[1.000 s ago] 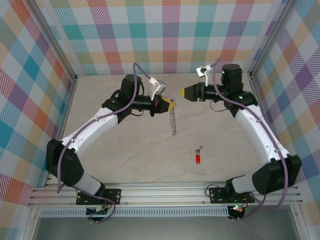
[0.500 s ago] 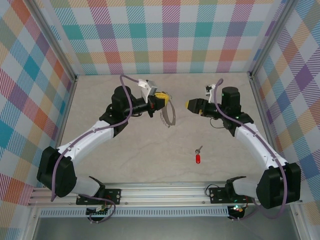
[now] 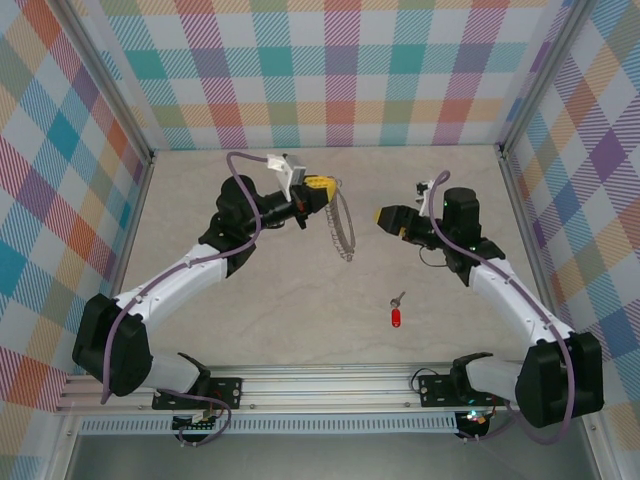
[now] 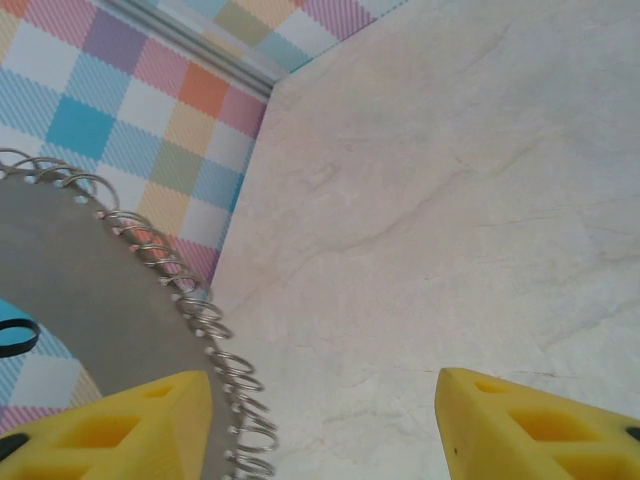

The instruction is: Put the keys on the keyring

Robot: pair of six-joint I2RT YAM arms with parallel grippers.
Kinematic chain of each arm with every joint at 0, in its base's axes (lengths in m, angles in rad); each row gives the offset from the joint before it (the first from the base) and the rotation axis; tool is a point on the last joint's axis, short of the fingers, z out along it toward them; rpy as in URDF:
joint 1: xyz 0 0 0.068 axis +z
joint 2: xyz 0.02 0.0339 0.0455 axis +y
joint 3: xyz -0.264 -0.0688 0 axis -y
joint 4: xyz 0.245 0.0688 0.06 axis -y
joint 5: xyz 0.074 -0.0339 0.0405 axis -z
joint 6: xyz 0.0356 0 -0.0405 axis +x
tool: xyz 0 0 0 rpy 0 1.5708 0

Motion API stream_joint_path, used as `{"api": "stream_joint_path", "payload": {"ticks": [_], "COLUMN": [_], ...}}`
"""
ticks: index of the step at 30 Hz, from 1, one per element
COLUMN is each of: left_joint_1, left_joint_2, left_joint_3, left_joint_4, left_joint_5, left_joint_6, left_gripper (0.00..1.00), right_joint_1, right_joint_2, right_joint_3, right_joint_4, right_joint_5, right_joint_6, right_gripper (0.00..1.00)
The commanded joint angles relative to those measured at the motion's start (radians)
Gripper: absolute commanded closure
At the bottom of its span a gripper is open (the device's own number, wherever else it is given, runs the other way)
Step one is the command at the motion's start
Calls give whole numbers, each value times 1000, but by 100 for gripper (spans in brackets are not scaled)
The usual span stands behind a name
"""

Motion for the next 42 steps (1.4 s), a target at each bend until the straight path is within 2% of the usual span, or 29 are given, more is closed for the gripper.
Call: {"api": "stream_joint_path", "payload": {"ticks": [1, 5, 14, 17, 24, 28, 32, 42], "left_joint_1": [0, 0, 0, 0, 0, 2, 6, 15], "left_joint_2": [-49, -54, -54, -58, -88, -110, -130, -167], "left_joint_3": [16, 46, 50, 40, 0, -15, -28, -50], "left_joint_4": [27, -63, -136, -145, -131, -132, -132, -129], "left_joint_5": [-40, -89, -78, -76, -87, -95, -95, -96], "left_joint_6": [-38, -41, -17, -17, -20, -14, -12, -12], "left_gripper": [100, 100, 100, 100, 100, 100, 100, 100], "right_joint_1": [4, 5, 23, 72, 299, 383, 418, 427], "right_joint_2": [-36, -26, -48, -49, 42, 99, 114, 155], "right_joint_3": [-9, -5, -88, -128, -141, -127, -121, -102], "right_joint_4": [-82, -223, -468, -503, -590, -620, -639, -617], "right_joint_5": [97, 159, 301, 355, 552, 626, 667, 685], "right_joint_6": [-11, -40, -74, -58, -15, 11, 27, 5], "right_gripper": [39, 40, 46, 48, 54, 57, 59, 63]}}
